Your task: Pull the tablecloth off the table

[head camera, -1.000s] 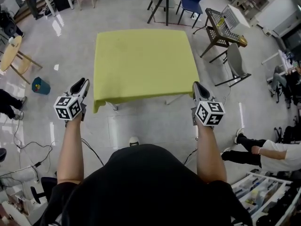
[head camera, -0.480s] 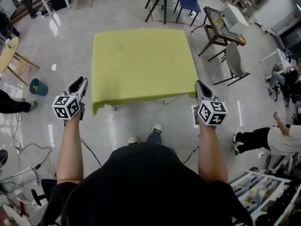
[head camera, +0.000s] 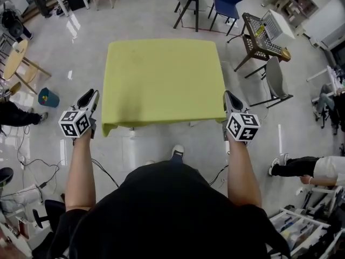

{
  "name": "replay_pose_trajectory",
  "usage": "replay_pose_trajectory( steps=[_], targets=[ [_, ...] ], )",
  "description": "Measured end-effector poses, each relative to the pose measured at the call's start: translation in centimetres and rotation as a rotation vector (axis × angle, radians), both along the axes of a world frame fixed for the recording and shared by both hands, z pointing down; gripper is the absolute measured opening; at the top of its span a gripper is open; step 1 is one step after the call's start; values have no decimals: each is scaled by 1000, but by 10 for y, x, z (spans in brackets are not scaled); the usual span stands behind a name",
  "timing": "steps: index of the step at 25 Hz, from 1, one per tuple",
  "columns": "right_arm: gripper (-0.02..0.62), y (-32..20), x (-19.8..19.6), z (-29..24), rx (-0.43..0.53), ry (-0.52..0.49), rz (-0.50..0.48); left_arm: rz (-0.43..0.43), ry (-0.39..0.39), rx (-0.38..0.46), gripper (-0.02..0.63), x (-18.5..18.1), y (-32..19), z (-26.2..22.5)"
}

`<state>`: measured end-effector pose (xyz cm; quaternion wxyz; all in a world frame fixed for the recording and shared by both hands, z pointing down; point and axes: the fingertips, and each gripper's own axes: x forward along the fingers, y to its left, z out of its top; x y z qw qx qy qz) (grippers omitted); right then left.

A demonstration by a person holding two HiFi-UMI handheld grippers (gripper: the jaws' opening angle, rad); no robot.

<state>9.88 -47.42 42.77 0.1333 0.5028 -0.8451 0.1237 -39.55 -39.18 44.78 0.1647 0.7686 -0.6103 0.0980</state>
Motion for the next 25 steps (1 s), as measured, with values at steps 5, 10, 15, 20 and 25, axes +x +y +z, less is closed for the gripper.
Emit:
replay_pose_trajectory(
  steps=[5, 10, 15, 20, 25],
  targets=[
    [19, -47, 26, 17, -19, 0, -35, -39, -8, -13, 112, 25, -30, 3],
    [19, -89, 54, 23, -26, -11, -59, -57, -33, -21, 112, 56, -56, -1],
    [18, -127, 73, 30, -33, -30, -94, -88, -53, -26, 112, 78, -81, -4],
    [19, -151, 74, 27, -21, -26, -127, -96, -61, -21, 112, 90, -100, -10],
    [18, -165, 59, 25, -20, -26, -117, -90, -56, -4, 112, 78, -115, -14]
  ],
)
